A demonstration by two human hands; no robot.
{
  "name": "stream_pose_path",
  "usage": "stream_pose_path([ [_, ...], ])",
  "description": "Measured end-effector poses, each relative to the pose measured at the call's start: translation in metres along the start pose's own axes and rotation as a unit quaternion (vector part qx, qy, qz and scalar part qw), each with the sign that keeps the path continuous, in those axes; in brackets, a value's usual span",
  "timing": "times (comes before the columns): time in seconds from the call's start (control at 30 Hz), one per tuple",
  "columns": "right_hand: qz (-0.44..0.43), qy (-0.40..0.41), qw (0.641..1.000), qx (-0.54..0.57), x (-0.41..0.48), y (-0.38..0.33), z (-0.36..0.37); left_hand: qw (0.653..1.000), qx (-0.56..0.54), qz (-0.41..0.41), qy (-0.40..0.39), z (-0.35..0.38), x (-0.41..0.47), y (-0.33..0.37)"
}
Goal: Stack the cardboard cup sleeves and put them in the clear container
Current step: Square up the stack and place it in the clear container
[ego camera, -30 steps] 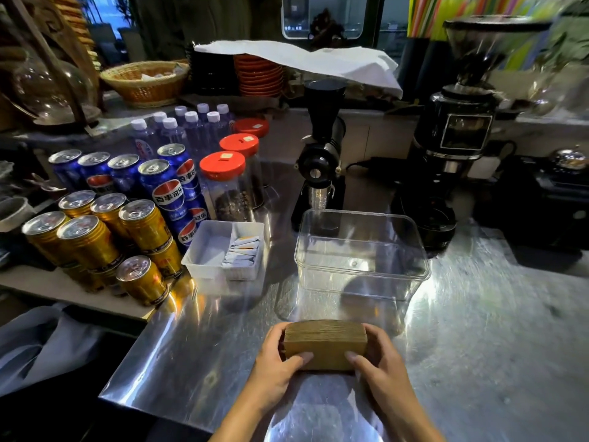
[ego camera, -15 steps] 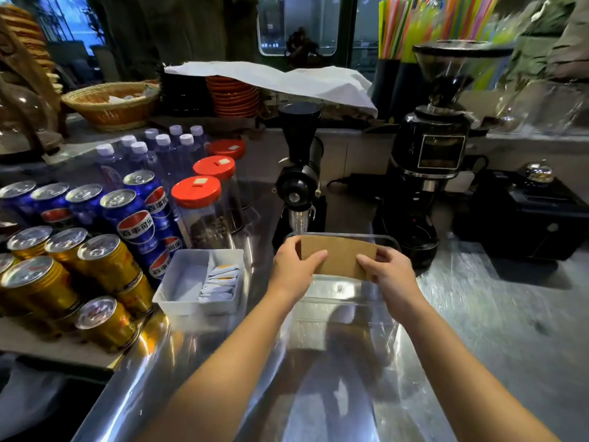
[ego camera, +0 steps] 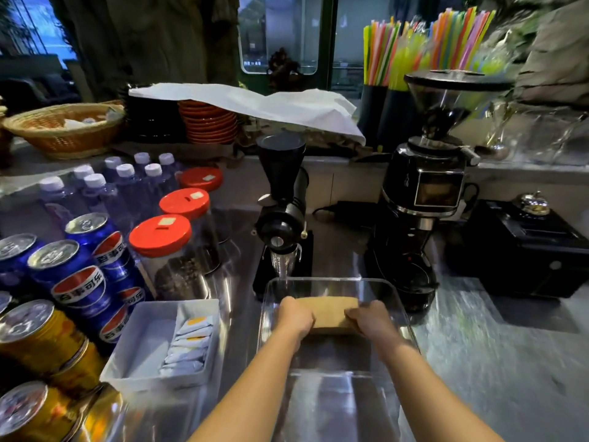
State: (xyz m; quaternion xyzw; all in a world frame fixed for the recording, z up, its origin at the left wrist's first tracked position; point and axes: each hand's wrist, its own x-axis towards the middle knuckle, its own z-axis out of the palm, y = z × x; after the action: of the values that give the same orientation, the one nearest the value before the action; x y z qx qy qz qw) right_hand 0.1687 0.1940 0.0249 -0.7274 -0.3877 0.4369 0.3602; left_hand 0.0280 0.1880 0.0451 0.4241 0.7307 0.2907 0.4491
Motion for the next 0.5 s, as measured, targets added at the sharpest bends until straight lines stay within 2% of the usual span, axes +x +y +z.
stream_pose_path([
  [0.1, -0.014, 0.011, 0.997, -0.075, 0.010, 0.007, 0.009, 0.999, 0.034, -0.013, 0.015, 0.003, 0.009, -0.005],
  [0.2, -0.016, 0.009, 0.997, -0.078, 0.017, 0.010, 0.016, 0.999, 0.039, -0.023, 0.029, 0.005, 0.017, -0.008],
  [0.3, -0.031, 0.020, 0.992, -0.119, 0.020, 0.008, 0.020, 0.992, 0.112, -0.019, 0.052, 0.006, 0.020, -0.006],
  [0.4, -0.041, 0.041, 0.974, -0.221, 0.021, 0.008, 0.022, 0.986, 0.163, -0.005, 0.047, 0.007, 0.022, -0.003],
  [0.5, -0.049, 0.047, 0.959, -0.274, 0.015, 0.006, 0.018, 0.983, 0.182, 0.002, 0.033, 0.004, 0.018, 0.002],
])
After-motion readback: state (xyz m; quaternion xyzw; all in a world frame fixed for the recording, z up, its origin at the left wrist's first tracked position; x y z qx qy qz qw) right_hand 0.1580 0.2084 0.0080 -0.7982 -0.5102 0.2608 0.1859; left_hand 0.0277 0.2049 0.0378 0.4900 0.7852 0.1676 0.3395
